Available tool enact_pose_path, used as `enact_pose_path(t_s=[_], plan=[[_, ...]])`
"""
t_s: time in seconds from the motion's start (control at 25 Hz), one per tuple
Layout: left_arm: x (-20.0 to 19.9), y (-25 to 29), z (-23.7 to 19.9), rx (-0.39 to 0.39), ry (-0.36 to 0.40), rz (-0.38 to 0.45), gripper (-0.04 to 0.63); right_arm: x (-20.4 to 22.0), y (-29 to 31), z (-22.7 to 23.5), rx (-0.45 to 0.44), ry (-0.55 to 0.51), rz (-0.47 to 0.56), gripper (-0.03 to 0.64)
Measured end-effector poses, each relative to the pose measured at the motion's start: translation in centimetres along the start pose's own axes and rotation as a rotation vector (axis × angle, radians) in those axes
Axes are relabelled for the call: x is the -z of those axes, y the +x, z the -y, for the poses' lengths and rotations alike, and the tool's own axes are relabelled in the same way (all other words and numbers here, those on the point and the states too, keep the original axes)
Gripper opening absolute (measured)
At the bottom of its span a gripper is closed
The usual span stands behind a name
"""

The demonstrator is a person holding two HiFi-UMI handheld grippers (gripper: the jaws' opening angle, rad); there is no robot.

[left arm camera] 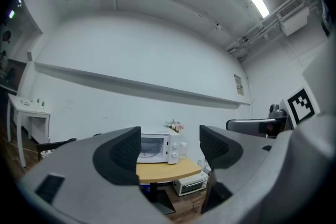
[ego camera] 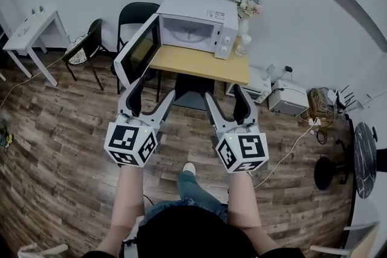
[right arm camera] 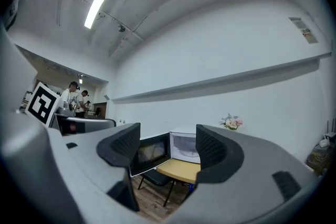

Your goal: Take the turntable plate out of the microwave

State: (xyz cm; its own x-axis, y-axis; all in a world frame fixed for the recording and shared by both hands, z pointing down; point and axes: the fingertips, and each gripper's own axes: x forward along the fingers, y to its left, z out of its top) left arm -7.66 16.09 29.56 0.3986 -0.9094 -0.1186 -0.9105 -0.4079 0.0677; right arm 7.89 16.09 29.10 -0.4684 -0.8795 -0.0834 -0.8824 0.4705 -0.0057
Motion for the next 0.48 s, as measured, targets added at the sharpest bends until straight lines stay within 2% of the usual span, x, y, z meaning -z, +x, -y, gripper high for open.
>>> enact_pose_path(t_s=[0.32, 0.48], plan=[[0.8, 9.1, -2.9, -0.031, -0.035, -0.02, 0.354, 0.4, 8.5, 5.5, -0.052, 0.032, -0.022, 0.345], [0.9, 12.9, -3.5, -0.05, -0.015, -0.018, 0.402, 0.6, 11.8, 8.0, -0.072, 0.021, -0.027, 0.35]])
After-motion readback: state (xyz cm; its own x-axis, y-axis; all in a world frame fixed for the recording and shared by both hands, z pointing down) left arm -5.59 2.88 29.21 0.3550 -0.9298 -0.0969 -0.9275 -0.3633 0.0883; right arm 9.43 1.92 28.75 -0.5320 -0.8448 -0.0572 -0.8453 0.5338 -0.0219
